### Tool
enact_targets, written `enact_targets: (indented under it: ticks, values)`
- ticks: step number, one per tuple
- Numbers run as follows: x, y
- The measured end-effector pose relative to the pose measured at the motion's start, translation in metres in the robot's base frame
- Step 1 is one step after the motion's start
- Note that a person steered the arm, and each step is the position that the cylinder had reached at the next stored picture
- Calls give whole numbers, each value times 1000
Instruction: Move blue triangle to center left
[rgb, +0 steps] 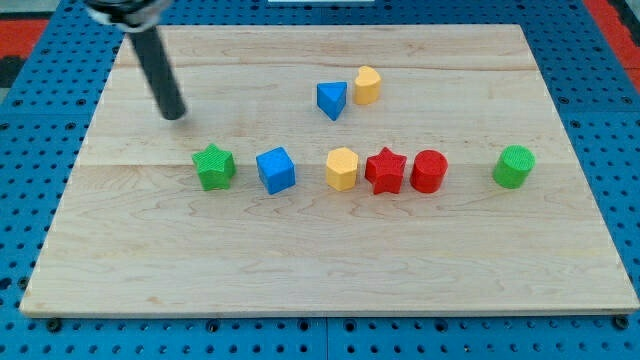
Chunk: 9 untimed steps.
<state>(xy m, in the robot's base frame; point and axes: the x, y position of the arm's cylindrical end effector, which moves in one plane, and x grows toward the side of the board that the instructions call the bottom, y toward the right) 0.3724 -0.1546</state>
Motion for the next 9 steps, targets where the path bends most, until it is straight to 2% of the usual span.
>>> enact_targets:
  ticks: [1, 2, 3, 4, 5, 6, 7, 8, 9]
  values:
    - [21, 97]
    - [10, 202]
    - [-22, 250]
    - [-43, 197]
    - [-38, 131]
    - [-26, 127]
    - [9, 103]
    - [12, 69]
    - [-15, 54]
